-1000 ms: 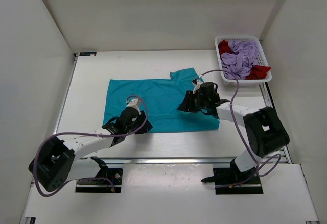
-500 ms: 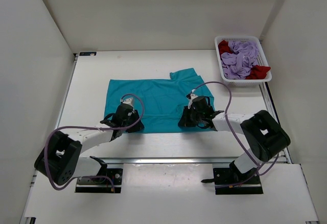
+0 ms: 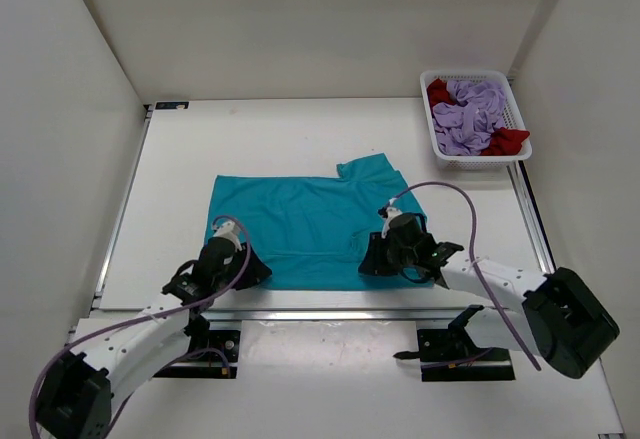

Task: Fold and stack the t-shirts
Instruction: Fold the flattened tshirt in 1/3 of the way, then grap the side of the flattened tshirt furthest away from the robot with both arms

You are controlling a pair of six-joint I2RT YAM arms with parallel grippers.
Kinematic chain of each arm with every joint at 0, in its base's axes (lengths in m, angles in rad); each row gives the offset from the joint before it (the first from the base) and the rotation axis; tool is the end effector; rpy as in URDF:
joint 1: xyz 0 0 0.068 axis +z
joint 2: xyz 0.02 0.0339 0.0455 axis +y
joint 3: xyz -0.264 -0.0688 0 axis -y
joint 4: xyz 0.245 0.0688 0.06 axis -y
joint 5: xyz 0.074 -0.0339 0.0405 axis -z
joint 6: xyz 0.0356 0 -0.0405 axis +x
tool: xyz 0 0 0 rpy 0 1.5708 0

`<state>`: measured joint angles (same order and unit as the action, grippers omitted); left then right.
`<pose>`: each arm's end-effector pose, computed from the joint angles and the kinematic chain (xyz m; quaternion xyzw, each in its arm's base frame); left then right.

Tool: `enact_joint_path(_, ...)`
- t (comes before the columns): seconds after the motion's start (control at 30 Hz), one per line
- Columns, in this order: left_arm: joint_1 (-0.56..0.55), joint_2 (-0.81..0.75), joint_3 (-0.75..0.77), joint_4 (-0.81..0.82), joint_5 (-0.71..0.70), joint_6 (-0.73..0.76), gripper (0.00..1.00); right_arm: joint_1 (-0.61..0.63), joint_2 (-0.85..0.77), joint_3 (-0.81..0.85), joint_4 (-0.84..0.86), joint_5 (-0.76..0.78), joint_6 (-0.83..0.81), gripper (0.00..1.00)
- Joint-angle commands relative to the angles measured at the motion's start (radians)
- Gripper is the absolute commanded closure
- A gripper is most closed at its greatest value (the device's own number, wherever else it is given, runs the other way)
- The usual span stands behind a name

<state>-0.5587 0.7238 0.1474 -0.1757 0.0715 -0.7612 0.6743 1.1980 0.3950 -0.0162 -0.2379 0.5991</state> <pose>0.1176 -0.0765 0.1303 -0.0785 0.9135 -0.2698 0.2941 0.1598 0.1385 0.1454 -0.0782 0.9214 0.3054 0.2274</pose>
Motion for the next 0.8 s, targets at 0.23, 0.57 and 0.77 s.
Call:
enact_joint_path(0.23,0.166,0.313,0.45,-0.085,0.046,0.186,0.55,-0.352,0.249,0.525,-0.113,0.005,-0.188,1.0)
enact_joint_path(0.57,0.183,0.545,0.589,-0.016,0.071,0.198,0.55,-0.461,0.832,1.14,-0.225,0.124,-0.37,0.75)
enact_joint_path(0.77,0.203,0.606,0.607,-0.001,0.062,0.209,0.55,-0.478,1.051,1.402,-0.398,0.146,-0.42,0.58)
